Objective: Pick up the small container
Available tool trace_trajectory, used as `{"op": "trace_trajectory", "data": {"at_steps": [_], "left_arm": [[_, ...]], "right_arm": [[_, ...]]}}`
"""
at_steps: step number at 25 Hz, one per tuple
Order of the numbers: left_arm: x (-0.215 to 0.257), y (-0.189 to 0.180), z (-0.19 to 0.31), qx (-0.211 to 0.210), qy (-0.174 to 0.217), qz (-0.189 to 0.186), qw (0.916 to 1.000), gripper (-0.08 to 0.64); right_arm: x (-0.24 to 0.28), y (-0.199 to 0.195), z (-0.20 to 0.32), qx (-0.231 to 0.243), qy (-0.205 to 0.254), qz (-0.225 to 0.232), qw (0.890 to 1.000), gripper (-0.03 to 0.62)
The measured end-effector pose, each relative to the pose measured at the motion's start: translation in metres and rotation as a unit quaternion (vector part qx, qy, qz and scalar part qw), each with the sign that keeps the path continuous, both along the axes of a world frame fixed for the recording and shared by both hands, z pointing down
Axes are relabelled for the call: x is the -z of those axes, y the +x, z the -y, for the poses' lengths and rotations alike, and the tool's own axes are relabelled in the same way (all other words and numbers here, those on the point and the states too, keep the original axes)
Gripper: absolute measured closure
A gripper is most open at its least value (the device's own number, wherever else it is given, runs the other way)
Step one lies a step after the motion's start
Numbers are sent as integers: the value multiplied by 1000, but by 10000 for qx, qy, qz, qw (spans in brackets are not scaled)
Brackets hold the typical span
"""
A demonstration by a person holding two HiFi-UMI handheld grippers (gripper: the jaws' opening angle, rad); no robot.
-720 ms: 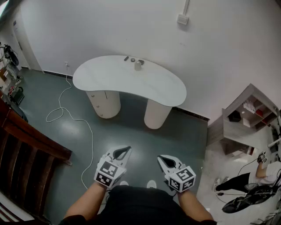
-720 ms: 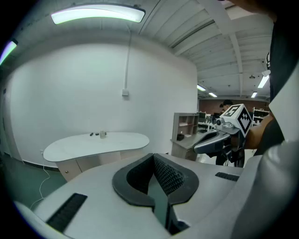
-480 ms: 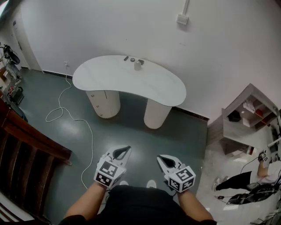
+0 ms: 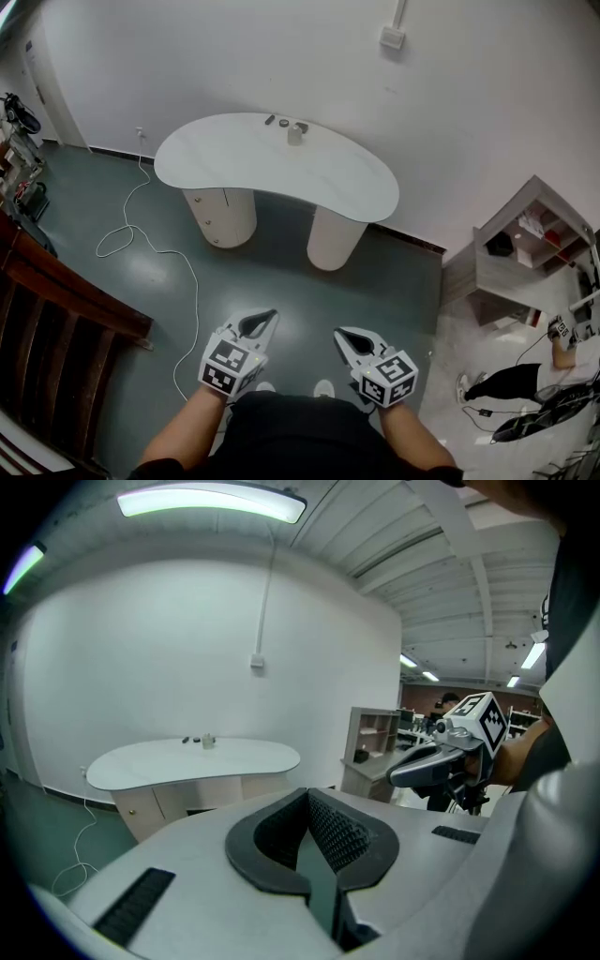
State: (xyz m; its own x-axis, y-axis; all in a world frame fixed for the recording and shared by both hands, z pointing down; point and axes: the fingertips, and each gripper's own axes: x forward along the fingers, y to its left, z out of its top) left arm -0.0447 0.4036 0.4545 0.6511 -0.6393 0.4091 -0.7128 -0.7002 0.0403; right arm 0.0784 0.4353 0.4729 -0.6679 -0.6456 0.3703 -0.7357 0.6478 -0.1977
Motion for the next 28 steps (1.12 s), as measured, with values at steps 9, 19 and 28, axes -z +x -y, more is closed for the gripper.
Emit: {"op": "trace_trajectory", "data": {"at_steps": [9, 19, 28], "left_arm": [[-1, -41, 4, -44, 110, 146, 9998, 545], [1, -90, 7, -167, 197, 213, 9994, 545], [-10, -99, 17, -236, 130, 162, 9995, 545]], "right_arm": [[3, -42, 8, 30, 52, 67, 10000, 598], [12, -92, 12, 1, 117, 77, 9999, 598], [3, -99, 27, -149, -37, 179, 9997, 598]]}}
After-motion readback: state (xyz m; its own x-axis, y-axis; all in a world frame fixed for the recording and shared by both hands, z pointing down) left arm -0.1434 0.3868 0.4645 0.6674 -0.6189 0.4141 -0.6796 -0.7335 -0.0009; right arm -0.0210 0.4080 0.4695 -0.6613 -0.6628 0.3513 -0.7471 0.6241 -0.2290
